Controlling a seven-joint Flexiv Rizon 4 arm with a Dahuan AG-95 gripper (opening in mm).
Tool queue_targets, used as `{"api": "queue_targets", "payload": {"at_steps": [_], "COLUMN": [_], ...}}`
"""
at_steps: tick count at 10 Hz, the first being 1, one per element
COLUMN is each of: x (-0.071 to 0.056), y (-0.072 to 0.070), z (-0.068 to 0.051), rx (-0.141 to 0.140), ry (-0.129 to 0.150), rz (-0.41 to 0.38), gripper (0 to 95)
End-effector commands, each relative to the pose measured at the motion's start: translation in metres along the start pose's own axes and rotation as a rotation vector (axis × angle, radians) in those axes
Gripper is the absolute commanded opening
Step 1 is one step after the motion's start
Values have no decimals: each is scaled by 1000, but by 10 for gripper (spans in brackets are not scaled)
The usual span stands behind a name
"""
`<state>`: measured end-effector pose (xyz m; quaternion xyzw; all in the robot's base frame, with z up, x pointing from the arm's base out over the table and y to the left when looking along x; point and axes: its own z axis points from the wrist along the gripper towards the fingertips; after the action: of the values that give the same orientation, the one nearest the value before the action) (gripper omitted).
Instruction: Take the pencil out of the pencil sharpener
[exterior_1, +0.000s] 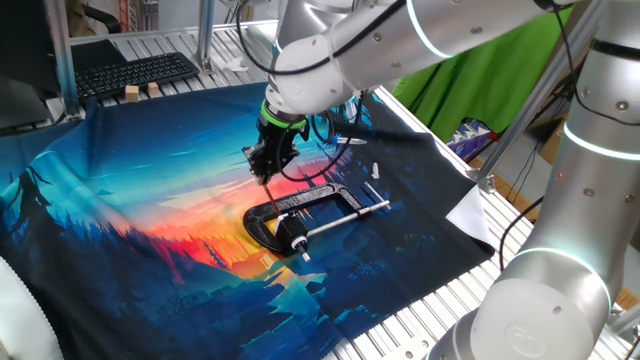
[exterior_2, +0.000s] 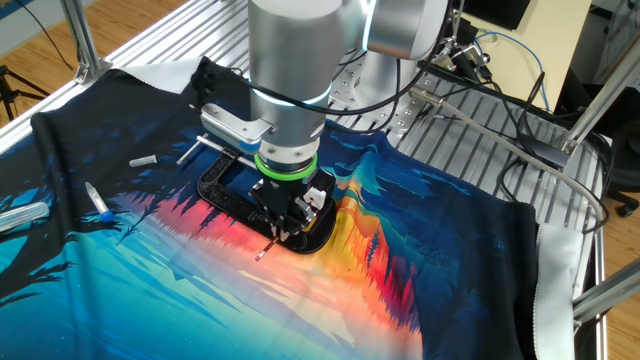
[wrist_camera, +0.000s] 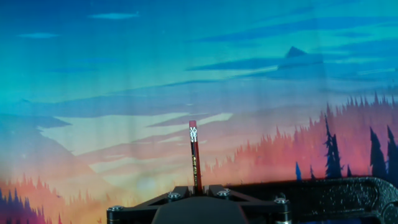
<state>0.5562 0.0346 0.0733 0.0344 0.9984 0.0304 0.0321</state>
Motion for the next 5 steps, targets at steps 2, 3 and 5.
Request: {"api": "queue_targets", "payload": {"at_steps": [2,3,5], "x": [-16,-23,-38], "y": [-2,-3,-6], "z": [-6,-9,-14], "rx": [-2,-1,7], "ry": [-1,-2,-1], "rz": [-1,-4,-28], "gripper": [0,0,0]}}
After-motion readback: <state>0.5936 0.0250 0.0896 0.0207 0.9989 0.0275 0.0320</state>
